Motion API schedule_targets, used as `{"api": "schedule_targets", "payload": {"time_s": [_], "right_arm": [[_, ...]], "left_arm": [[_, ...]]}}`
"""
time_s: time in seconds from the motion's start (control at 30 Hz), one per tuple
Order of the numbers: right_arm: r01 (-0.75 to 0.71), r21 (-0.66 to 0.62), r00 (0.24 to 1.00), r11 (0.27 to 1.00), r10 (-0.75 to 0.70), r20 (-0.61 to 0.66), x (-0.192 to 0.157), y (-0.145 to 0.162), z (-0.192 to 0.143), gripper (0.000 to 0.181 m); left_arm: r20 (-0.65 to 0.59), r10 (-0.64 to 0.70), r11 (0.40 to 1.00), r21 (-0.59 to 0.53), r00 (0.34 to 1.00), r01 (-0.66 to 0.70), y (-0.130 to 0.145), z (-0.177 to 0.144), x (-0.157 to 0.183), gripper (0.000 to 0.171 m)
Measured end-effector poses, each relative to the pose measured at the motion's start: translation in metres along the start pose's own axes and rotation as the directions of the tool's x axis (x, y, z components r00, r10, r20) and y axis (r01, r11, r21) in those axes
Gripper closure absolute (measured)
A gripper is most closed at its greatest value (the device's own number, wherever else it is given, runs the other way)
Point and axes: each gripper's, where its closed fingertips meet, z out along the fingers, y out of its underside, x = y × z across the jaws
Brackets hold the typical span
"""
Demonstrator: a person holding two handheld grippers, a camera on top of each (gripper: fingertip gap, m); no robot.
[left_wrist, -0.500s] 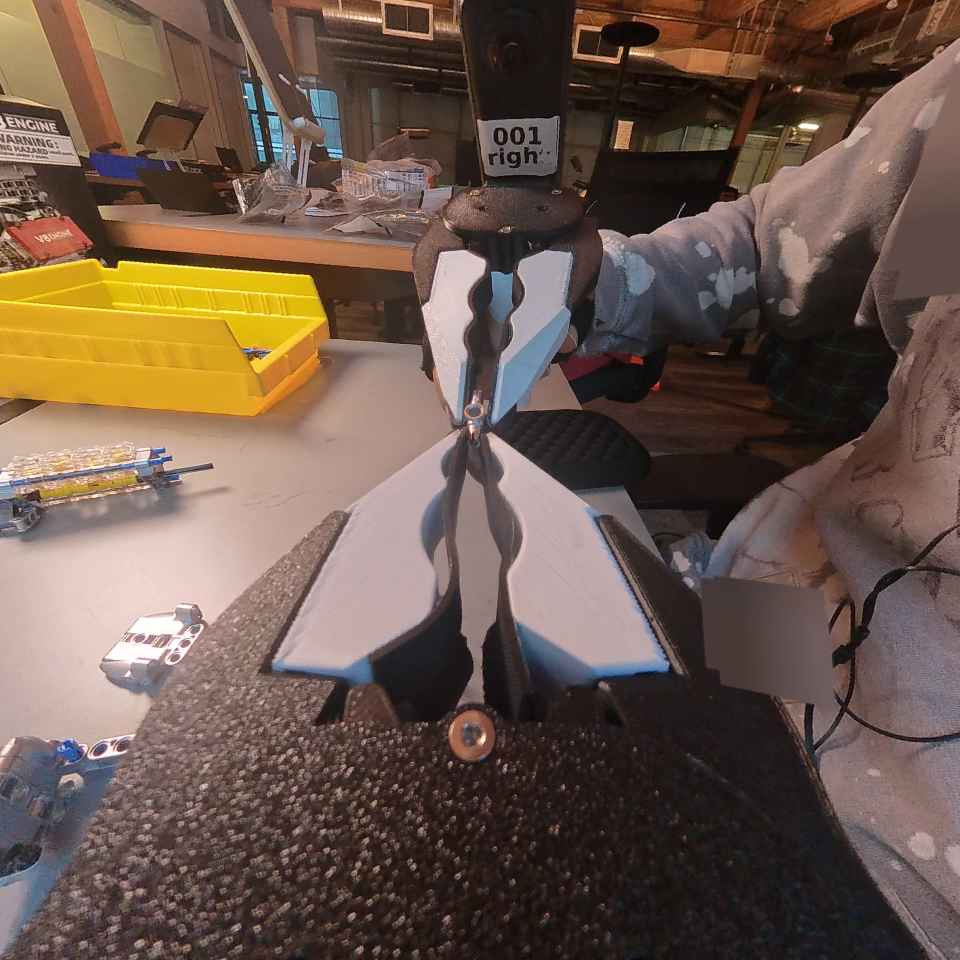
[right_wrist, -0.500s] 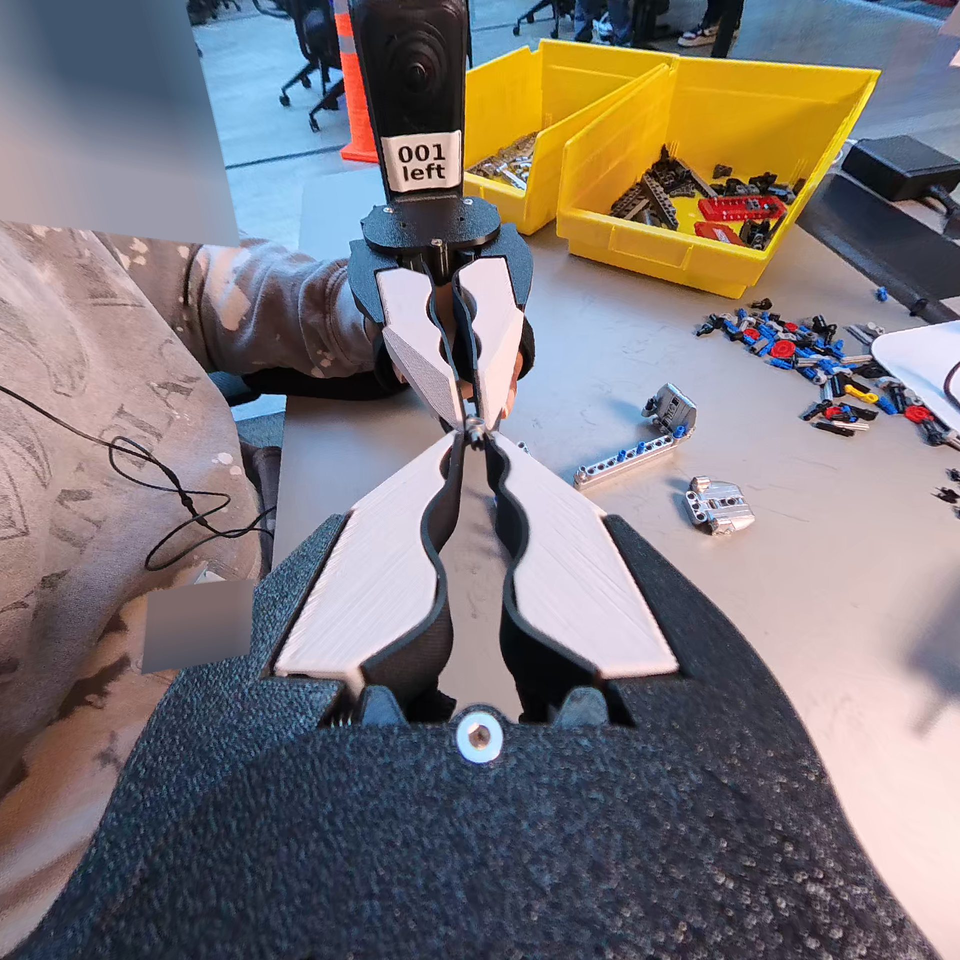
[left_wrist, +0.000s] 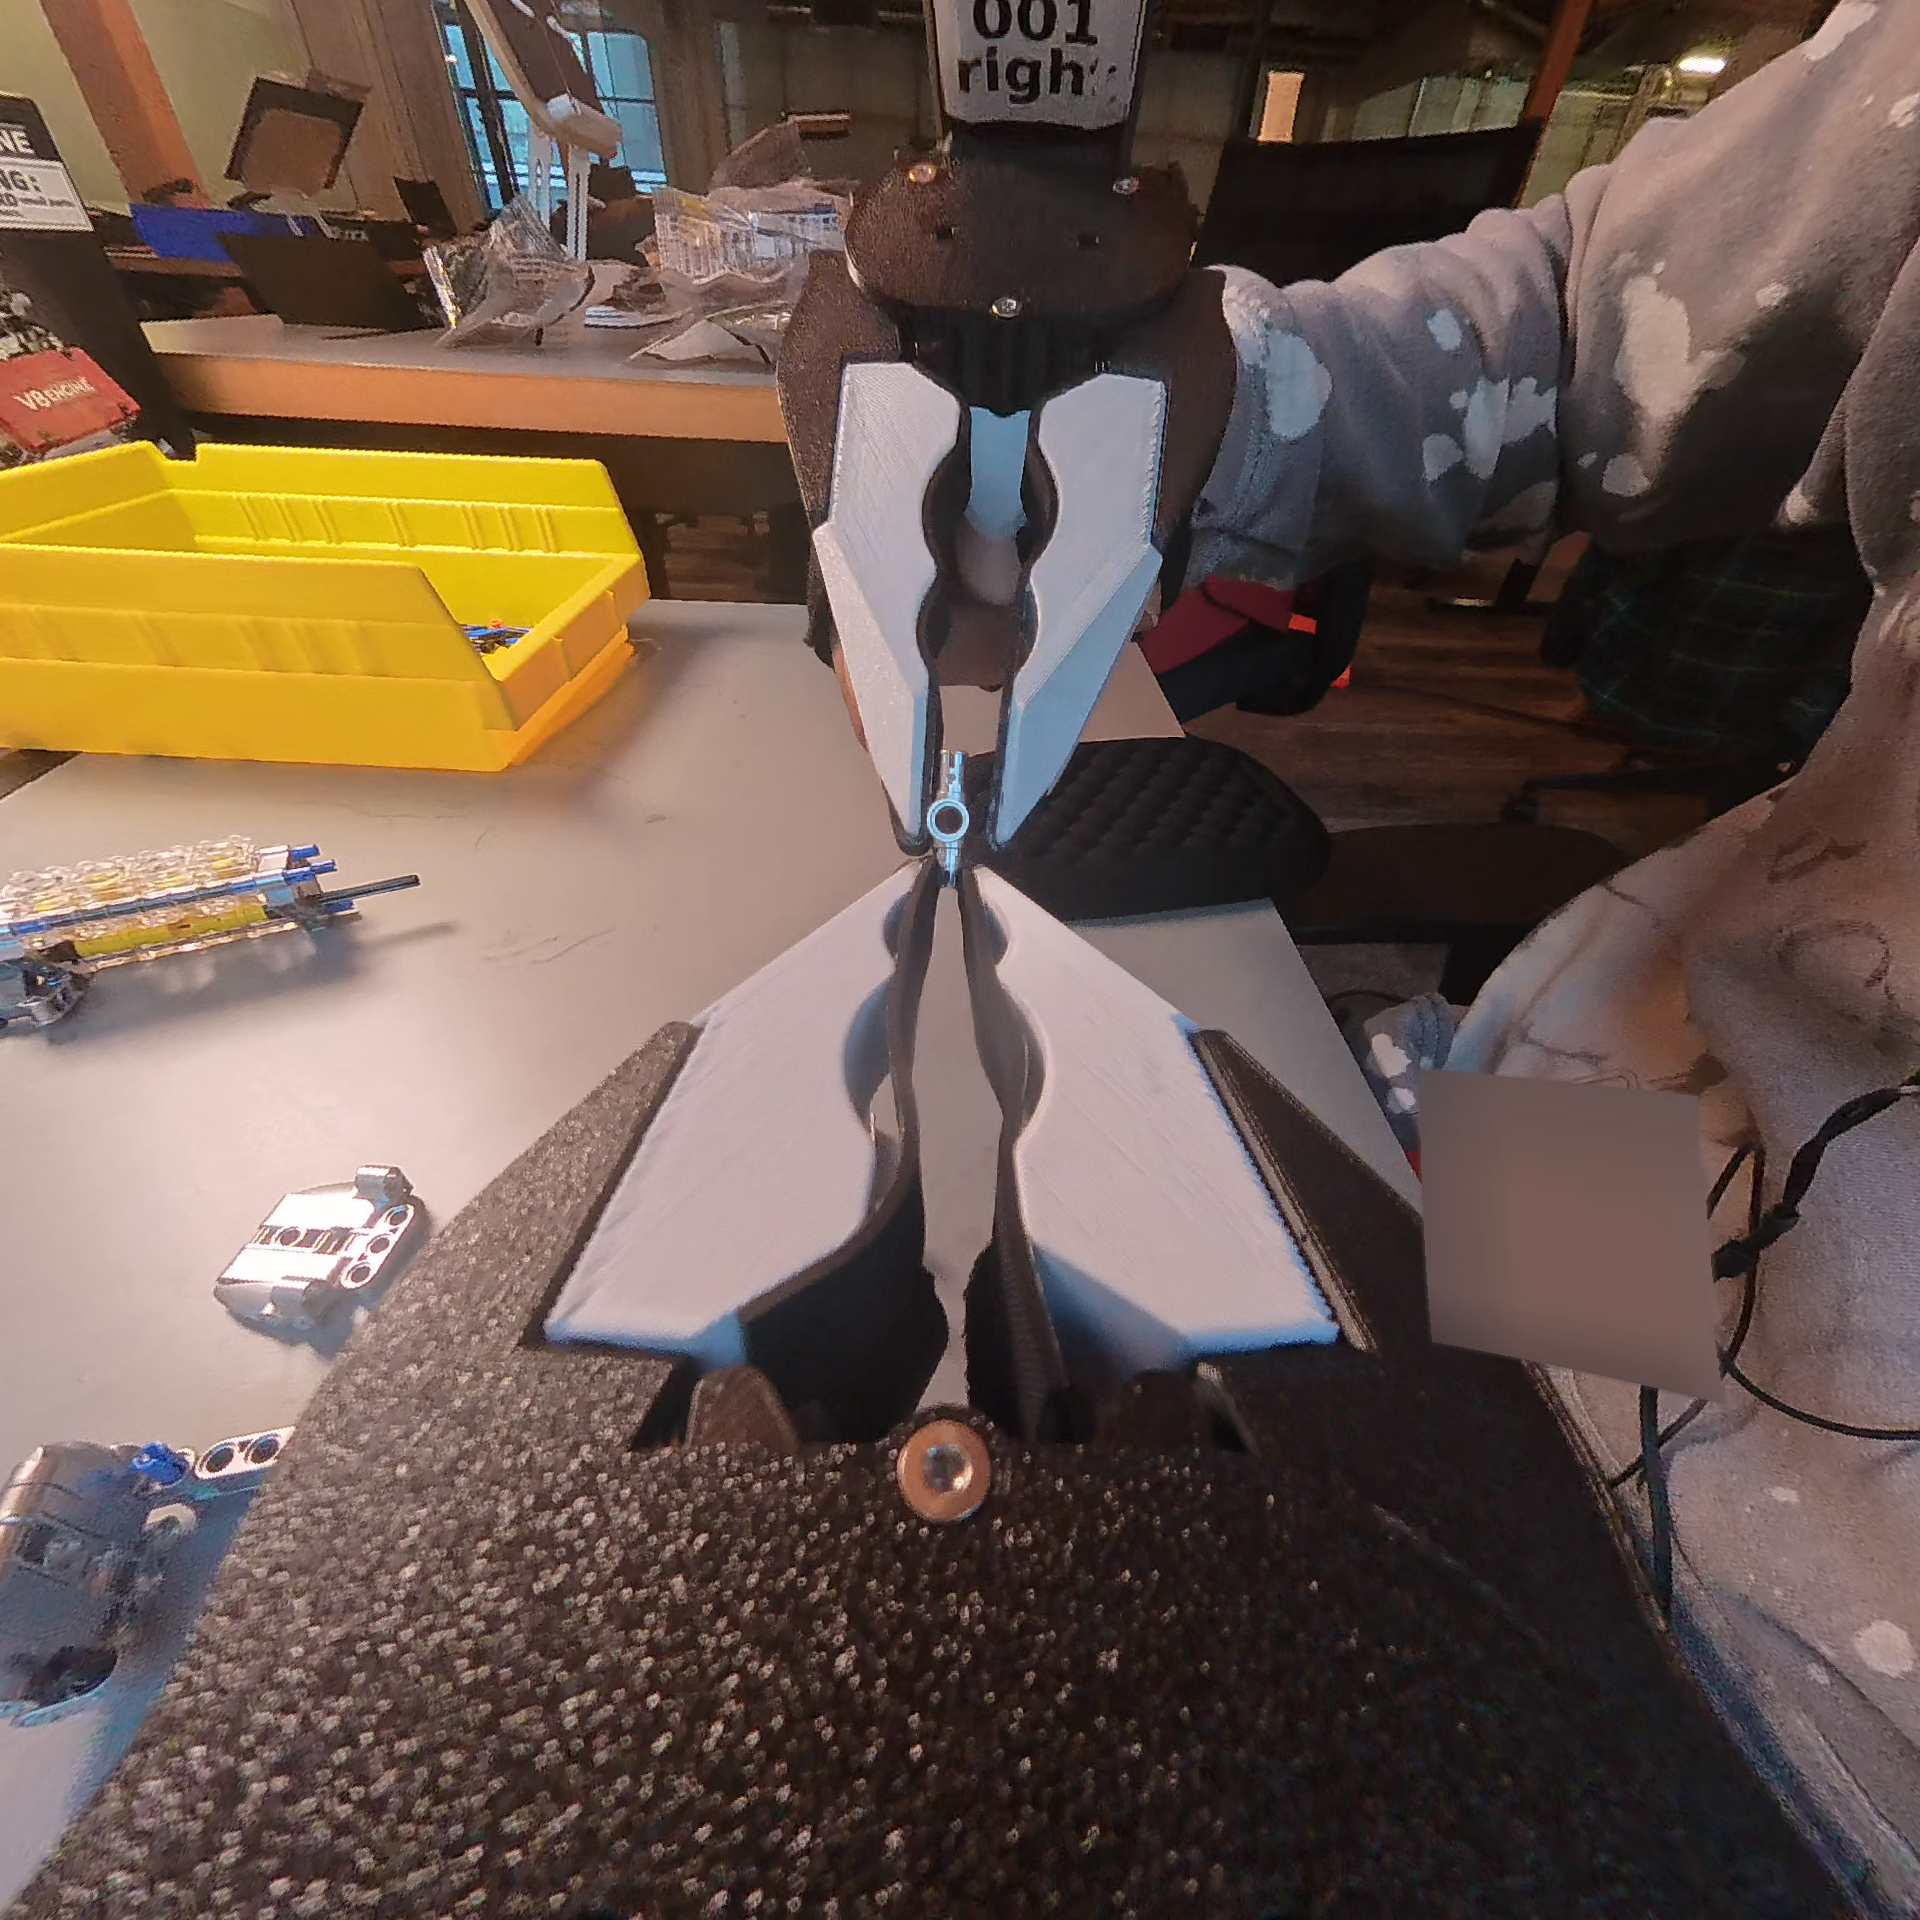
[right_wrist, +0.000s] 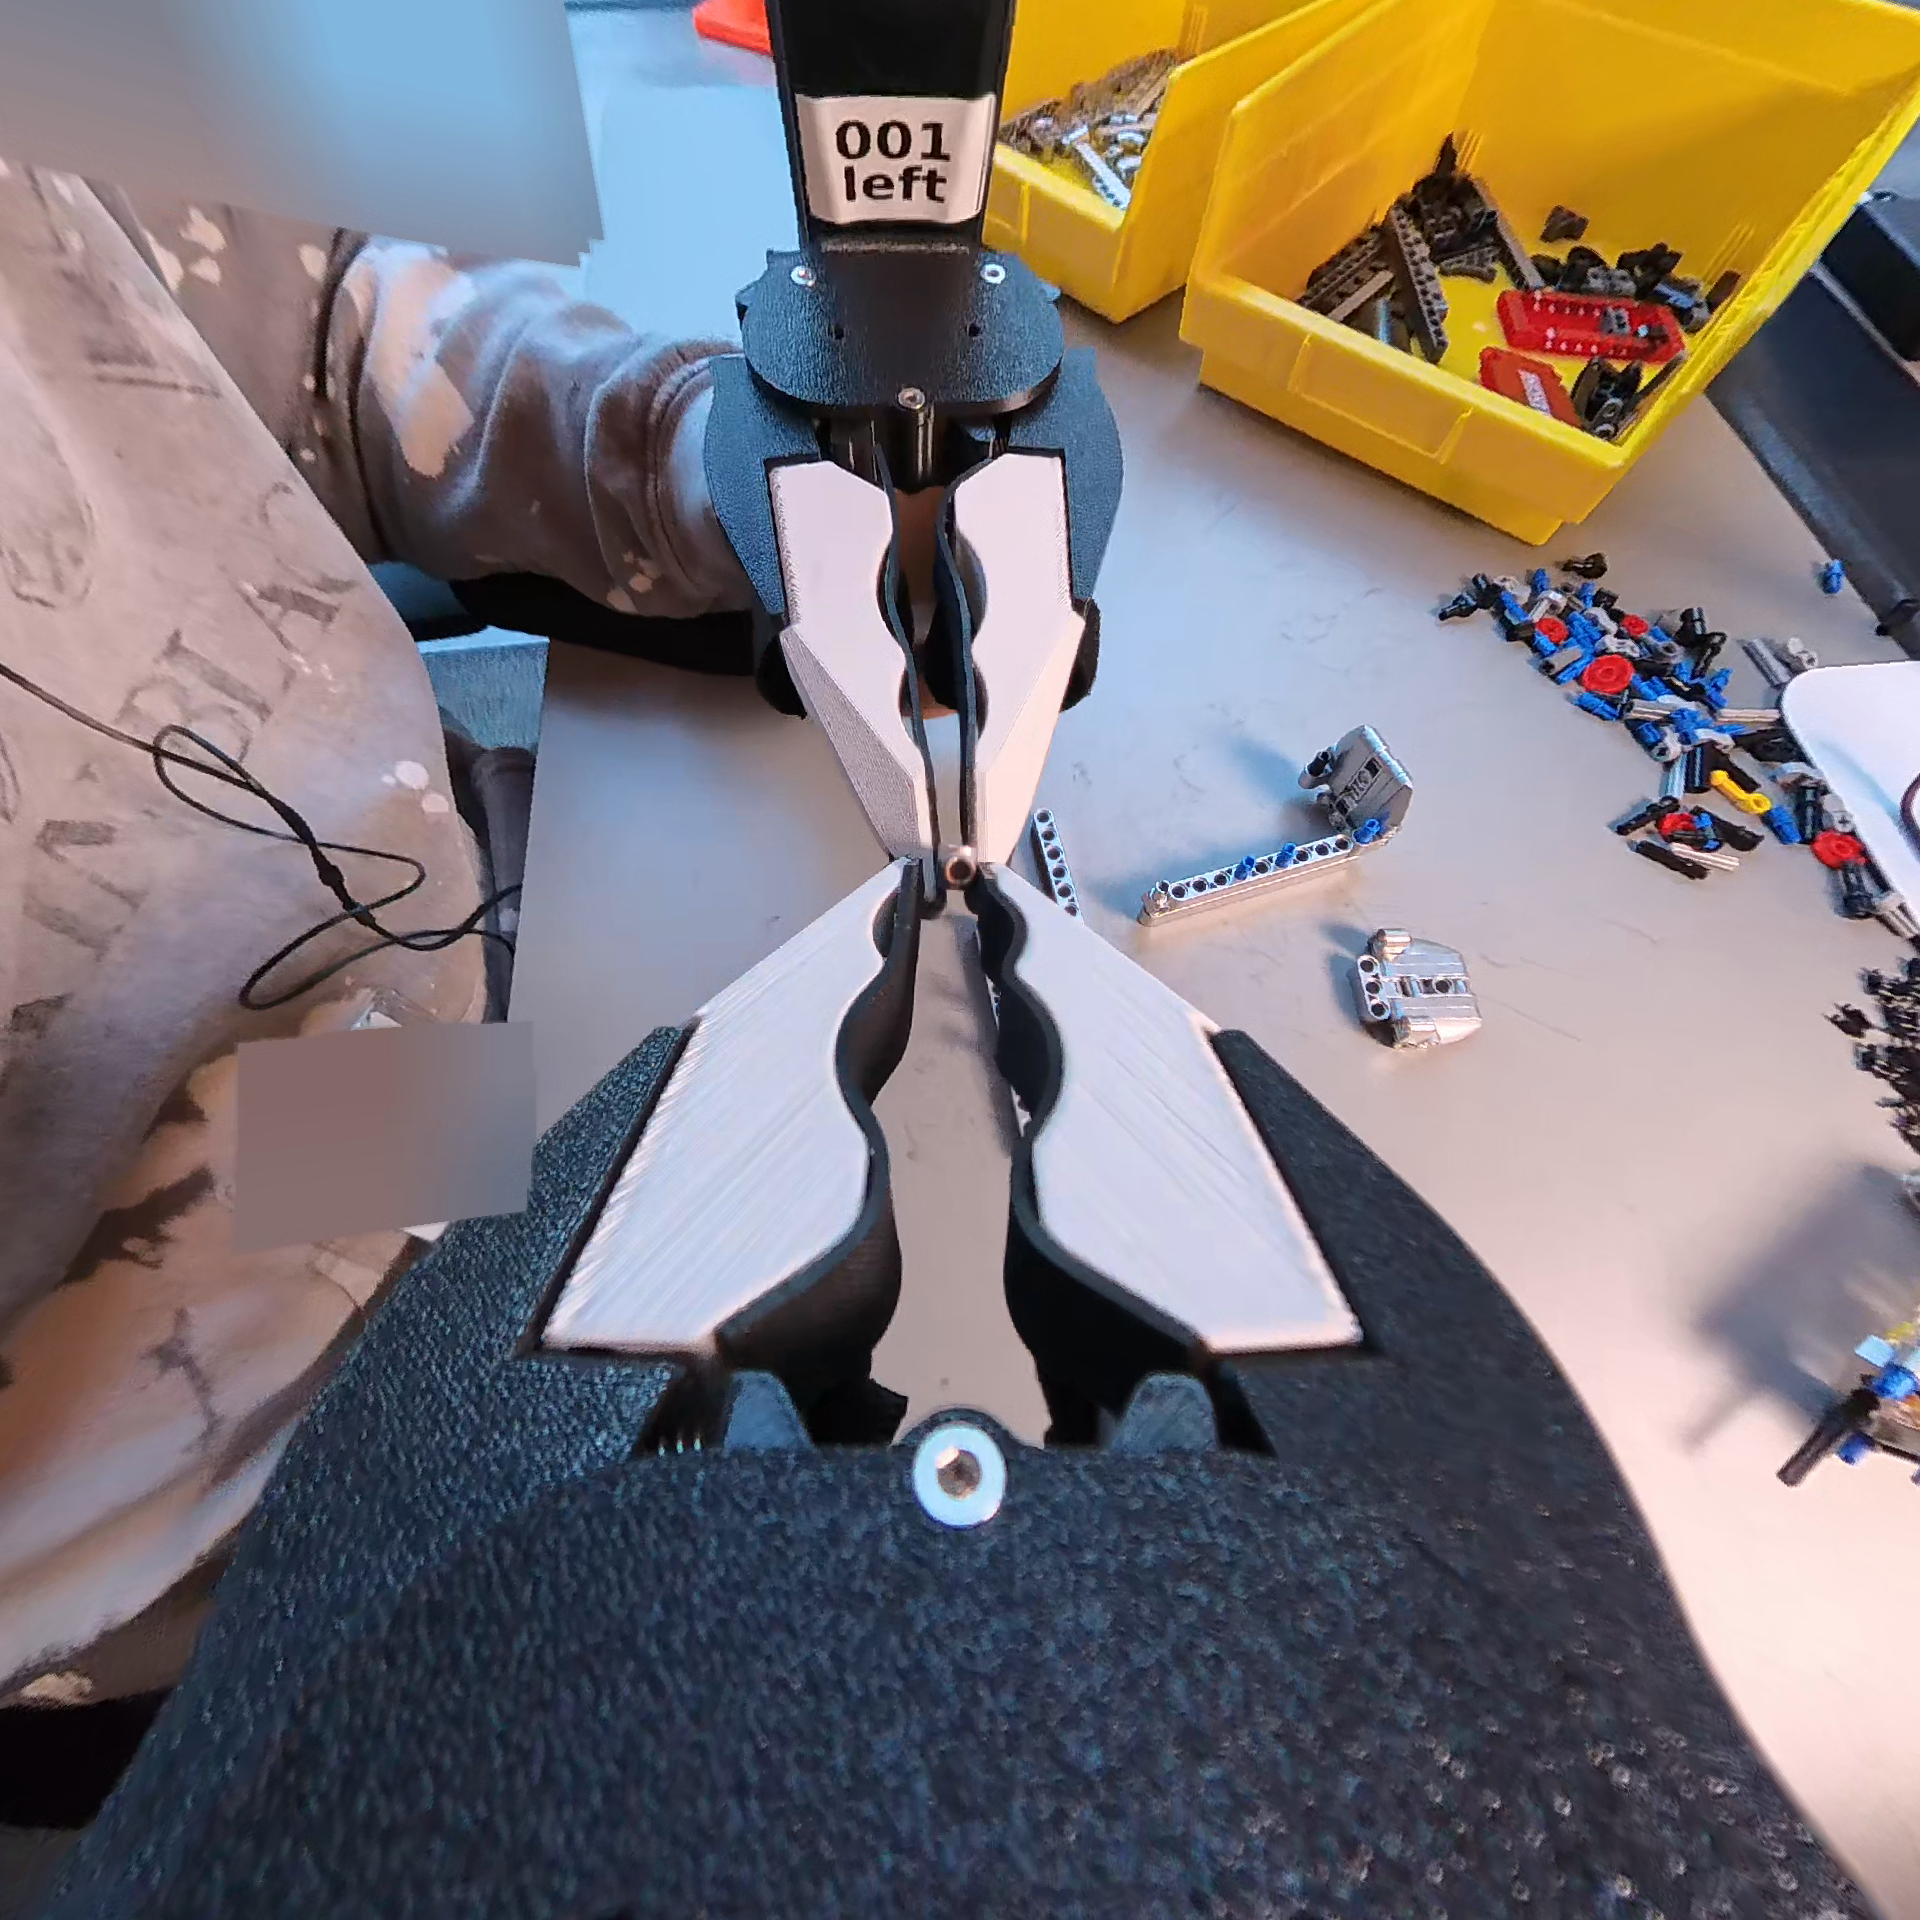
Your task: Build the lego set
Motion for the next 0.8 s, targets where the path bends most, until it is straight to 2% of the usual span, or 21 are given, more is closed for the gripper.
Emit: {"api": "schedule_targets", "payload": {"time_s": [0.53, 0.63, 0.7, 0.8], "right_arm": [[0.03, -0.102, 1.0, 0.994, -0.029, 0.011, 0.004, 0.006, 0.004, 0.175], [0.058, -0.206, 0.998, 0.977, -0.056, 0.012, 0.008, 0.022, 0.009, 0.176], [0.128, -0.355, 0.991, 0.926, -0.136, 0.001, 0.016, 0.05, 0.013, 0.177], [0.142, -0.49, 0.989, 0.86, -0.144, 0.035, 0.02, 0.086, 0.021, 0.176]], "left_arm": [[0.018, 0.001, 0.999, -0.042, 1.0, 0.0, 0.007, 0.002, -0.004, 0.17], [0.021, -0.022, 0.99, -0.14, 1.0, 0.025, 0.025, 0.003, -0.008, 0.169], [0.064, -0.007, 0.971, -0.237, 0.998, 0.022, 0.043, -0.001, -0.019, 0.171], [0.061, -0.055, 0.914, -0.399, 0.997, 0.075, 0.076, -0.006, -0.022, 0.157]]}}
